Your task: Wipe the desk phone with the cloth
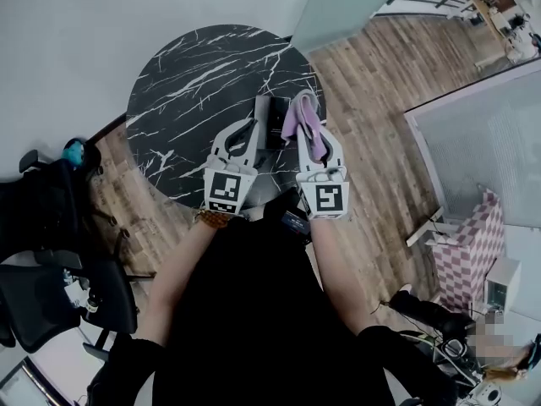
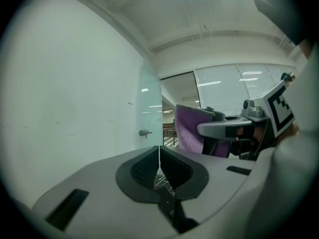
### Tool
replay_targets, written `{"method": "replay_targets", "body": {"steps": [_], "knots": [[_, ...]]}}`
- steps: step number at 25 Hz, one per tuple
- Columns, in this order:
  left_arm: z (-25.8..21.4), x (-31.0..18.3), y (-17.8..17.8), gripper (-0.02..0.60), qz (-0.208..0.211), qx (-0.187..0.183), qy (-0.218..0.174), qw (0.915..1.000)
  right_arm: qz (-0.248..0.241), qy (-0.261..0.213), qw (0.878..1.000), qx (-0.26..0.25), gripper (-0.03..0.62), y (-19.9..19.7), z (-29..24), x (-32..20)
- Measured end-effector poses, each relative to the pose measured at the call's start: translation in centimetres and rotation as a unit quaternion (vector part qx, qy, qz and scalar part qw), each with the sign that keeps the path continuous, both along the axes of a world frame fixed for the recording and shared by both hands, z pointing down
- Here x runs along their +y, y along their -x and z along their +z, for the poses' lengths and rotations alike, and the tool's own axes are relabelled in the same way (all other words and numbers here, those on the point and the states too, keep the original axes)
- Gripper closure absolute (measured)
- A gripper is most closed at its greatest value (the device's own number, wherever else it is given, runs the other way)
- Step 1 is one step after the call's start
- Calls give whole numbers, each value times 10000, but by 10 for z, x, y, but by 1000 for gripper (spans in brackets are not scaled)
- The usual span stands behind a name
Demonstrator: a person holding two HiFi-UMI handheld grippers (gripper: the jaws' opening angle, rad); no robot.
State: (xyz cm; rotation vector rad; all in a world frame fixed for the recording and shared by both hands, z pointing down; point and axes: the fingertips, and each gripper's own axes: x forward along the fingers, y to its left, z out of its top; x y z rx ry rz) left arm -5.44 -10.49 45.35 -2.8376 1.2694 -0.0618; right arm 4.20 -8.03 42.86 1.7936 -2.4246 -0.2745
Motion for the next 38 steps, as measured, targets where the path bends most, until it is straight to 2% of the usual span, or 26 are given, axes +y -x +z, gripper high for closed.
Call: {"method": "replay_targets", "body": {"steps": [11,19,24,28,34,38], "knots": [[4,-26,-17,561,-21,-81,45,10000,-54,98,9997,-212,522,-16,3,-44],[12,-49,-15,561,-262,-69,172,9995,-245,366,9989,-143,522,-21,18,-71],[16,-60,-17,561,-373,-78,234,9990,-598,609,9960,283,522,-19,39,-95],[20,-65,-14,561,-493,-103,302,9983,-1029,878,9876,796,522,-12,64,-120],[28,-66,-10,561,-585,-189,396,9973,-1412,1259,9754,1131,522,-2,104,-149],[35,-64,-8,561,-573,-267,459,9969,-1497,1533,9685,1267,522,3,134,-162]]}}
